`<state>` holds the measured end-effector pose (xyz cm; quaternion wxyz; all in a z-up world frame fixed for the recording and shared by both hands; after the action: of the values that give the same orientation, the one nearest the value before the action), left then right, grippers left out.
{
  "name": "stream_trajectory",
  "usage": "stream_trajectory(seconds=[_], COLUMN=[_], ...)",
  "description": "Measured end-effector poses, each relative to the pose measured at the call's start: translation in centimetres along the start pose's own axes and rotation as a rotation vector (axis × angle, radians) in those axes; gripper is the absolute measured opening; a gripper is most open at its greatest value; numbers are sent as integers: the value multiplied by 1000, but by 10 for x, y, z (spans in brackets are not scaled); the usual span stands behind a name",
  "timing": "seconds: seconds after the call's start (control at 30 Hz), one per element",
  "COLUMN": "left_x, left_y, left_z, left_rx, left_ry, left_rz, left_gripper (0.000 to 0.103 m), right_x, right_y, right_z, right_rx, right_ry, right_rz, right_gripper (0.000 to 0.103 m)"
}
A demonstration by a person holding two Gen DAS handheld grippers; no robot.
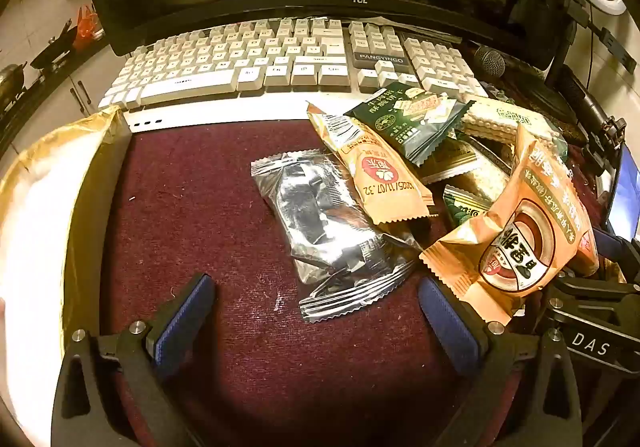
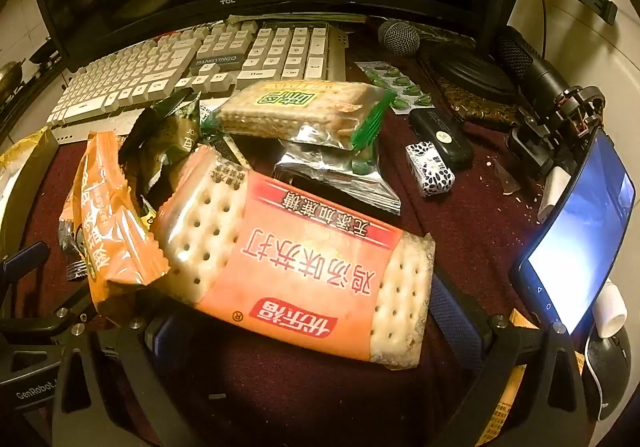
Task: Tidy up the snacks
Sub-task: 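Grasp the large orange soda-cracker pack with the right gripper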
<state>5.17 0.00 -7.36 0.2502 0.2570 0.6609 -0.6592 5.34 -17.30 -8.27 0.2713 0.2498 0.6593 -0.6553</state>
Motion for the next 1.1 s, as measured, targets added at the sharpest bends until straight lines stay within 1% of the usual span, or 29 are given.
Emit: stream_trajectory(seconds=[0.8, 0.87, 1.0, 1.03, 1.1], left_x=[0, 0, 0, 1, 0], left_y=[0, 0, 0, 0, 0], left_z=[0, 0, -1, 0, 0], left_rx=[0, -1, 0, -1, 0], left_ry=[0, 0, 0, 0, 0], left_rz=[0, 0, 0, 0, 0], left_gripper=[102, 102, 102, 102, 102], right_x=[0, 1, 3, 6, 11], right_y=[0, 0, -3, -6, -16], right_z=[0, -1, -1, 1, 1], right_rx=[-4, -20, -82, -87, -123], right_ry=[3, -19, -85, -88, -100], right_rz=[-1, -4, -28, -27, -27], right_gripper=[103, 103, 103, 103, 103])
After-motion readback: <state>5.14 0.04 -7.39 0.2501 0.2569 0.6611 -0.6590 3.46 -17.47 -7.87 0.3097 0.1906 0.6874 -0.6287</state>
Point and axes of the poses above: each gripper's, at about its wrist camera, not at the fingertips, and y roughly the way its jaws point, z to its right, x to its underside, the point moved 9 cm from there along y, roughly the way its jaws point, and after that the axes turned 7 degrees about z, right-handed, at the moved point
